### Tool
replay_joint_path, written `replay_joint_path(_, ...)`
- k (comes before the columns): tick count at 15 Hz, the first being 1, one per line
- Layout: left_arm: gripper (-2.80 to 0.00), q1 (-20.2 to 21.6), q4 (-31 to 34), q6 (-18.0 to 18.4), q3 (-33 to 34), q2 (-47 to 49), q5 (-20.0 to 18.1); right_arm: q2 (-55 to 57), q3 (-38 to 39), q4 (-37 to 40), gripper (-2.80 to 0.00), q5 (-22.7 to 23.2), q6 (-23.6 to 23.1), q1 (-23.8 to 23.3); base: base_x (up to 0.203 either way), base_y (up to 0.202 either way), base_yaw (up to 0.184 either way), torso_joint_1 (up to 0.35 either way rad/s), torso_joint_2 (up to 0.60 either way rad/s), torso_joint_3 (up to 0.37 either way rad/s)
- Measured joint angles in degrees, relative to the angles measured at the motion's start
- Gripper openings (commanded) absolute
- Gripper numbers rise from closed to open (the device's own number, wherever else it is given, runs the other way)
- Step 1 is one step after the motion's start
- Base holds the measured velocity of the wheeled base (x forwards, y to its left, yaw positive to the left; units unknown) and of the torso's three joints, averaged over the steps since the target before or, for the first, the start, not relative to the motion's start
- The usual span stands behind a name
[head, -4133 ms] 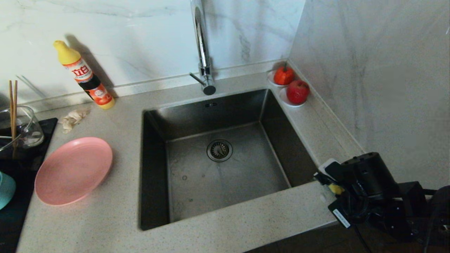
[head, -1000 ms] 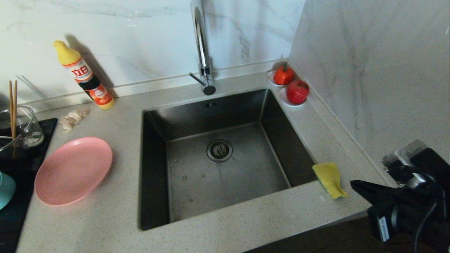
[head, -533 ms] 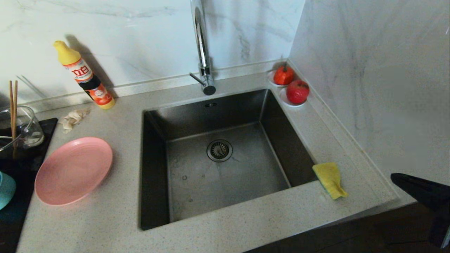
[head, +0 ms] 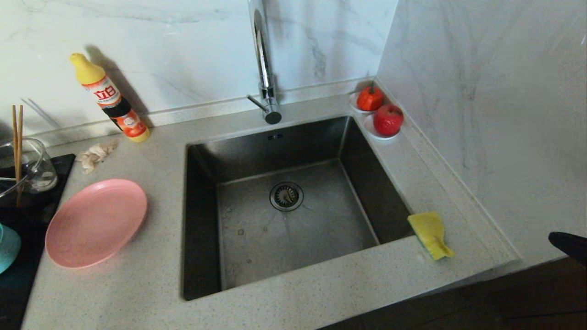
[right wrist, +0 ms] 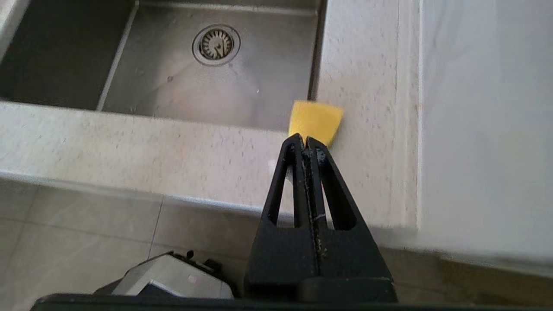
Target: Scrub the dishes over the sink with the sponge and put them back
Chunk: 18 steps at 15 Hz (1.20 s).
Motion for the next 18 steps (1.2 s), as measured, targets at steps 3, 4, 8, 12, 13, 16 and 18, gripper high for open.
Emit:
replay_joint_path(3,-2.8,0.0,0.0,-0.02,-0.01,0.0,0.0,-5.29,1.92,2.88,-2.8,6.55,-1.47,-8.06,0.0,0.0,0.0,0.0,0.0,0.0)
replay_joint_path(4,-2.8,0.0,0.02,-0.02,-0.02,0.0,-0.01,-7.23,3.12,3.26,-2.8,7.59,-1.61,-9.29,0.0,0.0,0.0,0.0,0.0,0.0)
replay_joint_path(8,-2.8,0.0,0.01,-0.03,-0.02,0.0,0.01,-16.4,9.37,5.67,-2.8,9.19,-1.92,-11.14,0.0,0.0,0.0,0.0,0.0,0.0)
replay_joint_path(12,-2.8,0.02,0.0,0.02,-0.02,0.0,0.05,-26.32,16.65,5.75,-2.8,8.42,-2.02,-12.06,0.0,0.0,0.0,0.0,0.0,0.0)
replay_joint_path(13,-2.8,0.0,0.0,-0.02,-0.02,0.0,0.0,-28.34,19.12,5.47,-2.8,7.11,-2.01,-12.26,0.0,0.0,0.0,0.0,0.0,0.0)
replay_joint_path(16,-2.8,0.0,0.0,0.0,0.0,0.0,0.02,-34.03,25.91,5.0,-2.8,0.38,-2.19,-12.01,0.0,0.0,0.0,0.0,0.0,0.0)
replay_joint_path(18,-2.8,0.0,-0.02,0.0,0.0,0.0,0.02,-38.37,27.81,5.83,-2.8,-4.53,-2.4,-11.67,0.0,0.0,0.0,0.0,0.0,0.0)
